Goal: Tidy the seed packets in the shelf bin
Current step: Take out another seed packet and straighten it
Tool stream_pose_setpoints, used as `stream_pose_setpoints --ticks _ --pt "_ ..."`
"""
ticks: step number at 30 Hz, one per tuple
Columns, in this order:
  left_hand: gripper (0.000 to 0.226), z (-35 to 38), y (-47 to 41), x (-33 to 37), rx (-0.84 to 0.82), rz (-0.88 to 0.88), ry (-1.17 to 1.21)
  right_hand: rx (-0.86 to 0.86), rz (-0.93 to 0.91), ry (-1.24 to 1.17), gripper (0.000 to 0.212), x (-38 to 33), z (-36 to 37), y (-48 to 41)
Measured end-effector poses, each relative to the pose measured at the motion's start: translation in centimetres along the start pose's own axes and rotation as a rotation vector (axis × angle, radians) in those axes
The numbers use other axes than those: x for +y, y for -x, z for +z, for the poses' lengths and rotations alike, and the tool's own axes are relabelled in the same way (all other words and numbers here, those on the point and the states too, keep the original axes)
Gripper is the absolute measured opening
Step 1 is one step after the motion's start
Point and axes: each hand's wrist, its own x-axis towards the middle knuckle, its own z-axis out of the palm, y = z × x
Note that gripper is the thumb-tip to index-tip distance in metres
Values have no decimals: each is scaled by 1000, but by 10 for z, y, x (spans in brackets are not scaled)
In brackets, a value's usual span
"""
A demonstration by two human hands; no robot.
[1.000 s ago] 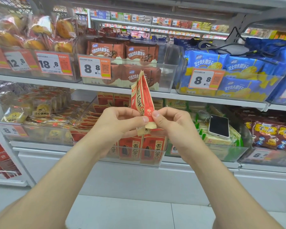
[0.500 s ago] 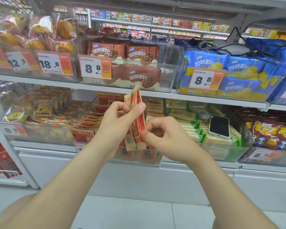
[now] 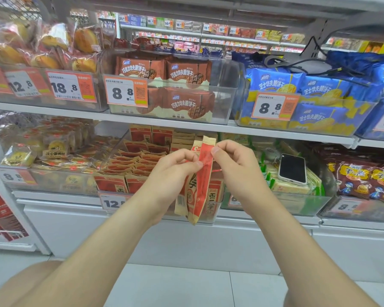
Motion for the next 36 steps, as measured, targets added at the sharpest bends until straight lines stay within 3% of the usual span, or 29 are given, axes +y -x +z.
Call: stream_pose_setpoints --ticks 8,11,13,16,19,24,29,32,36 --pt "17 -4 0 1 7 52 9 -34 69 -185 29 -10 0 3" --pt "11 -7 -2 -5 103 230 -282 -19 90 -187 31 -14 -1 7" --pt "17 -6 -2 -10 153 371 -451 17 58 -108 17 -9 0 7" --pt "13 -7 -3 -10 248 489 -364 1 26 -61 13 -5 2 5" --pt "19 -11 -3 -7 278 461 -273 -20 13 -45 13 -8 -1 6" --pt "19 -13 -2 -7 179 401 -242 -1 53 -2 39 -7 1 7" --pt "23 -12 -2 -7 278 266 -94 -152 168 -155 28 -5 -4 1" --pt "23 -17 -4 -7 341 179 38 -268 190 -274 32 -5 -6 -1" --pt "25 -17 -3 -2 304 135 69 -208 175 -261 29 -8 -5 -1"
